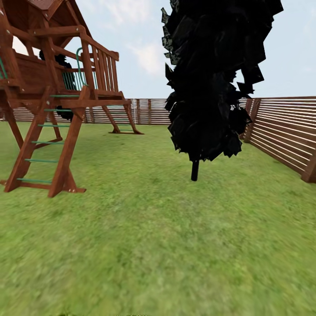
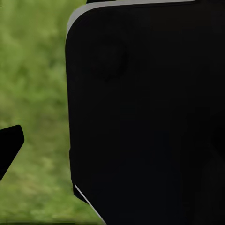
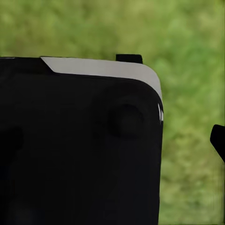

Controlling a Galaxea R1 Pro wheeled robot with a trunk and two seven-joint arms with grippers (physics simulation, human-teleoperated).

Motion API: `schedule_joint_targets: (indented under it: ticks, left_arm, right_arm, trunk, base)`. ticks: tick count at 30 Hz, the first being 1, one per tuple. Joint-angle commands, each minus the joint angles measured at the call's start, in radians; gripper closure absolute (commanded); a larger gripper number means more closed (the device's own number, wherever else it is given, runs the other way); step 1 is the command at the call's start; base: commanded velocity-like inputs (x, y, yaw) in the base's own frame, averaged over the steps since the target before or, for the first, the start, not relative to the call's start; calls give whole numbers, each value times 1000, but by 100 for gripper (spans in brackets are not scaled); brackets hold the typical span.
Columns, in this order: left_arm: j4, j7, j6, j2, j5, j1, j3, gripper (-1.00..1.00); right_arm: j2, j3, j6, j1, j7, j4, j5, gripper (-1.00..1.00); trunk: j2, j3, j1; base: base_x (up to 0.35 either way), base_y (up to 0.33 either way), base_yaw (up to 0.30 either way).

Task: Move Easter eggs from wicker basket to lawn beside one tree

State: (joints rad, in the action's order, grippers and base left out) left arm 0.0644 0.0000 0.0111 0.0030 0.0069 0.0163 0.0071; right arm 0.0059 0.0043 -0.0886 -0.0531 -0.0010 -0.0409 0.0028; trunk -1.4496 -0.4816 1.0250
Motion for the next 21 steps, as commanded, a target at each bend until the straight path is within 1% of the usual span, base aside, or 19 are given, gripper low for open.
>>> schedule_joint_targets:
  ticks: [1, 7, 9, 13, 21]
  left_arm:
    - [2, 0, 1, 0, 1, 1, 1, -100]
    - [2, 0, 1, 0, 1, 1, 0, -100]
    - [2, 0, 1, 0, 1, 1, -1, -100]
    - [2, 0, 1, 0, 1, 1, -1, -100]
    - [2, 0, 1, 0, 1, 1, -1, -100]
  right_arm:
    - [0, 0, -3, -1, 0, 1, 0, -100]
    - [1, 0, -3, -1, 0, 1, 1, -100]
    - [-3, 0, -2, -1, 1, 1, 0, -100]
    - [-5, 1, -2, -1, 3, -2, -1, -100]
    - [-5, 2, -3, -1, 3, -2, 2, -100]
  trunk:
    - [0, -1, 0]
    - [0, -5, 0]
    - [0, -6, 0]
    - [0, -6, 0]
    - [0, -6, 0]
  base:
    - [0, 0, 269]
    - [0, 0, 261]
    - [0, 0, 51]
    - [0, 0, 4]
    - [0, 0, 268]
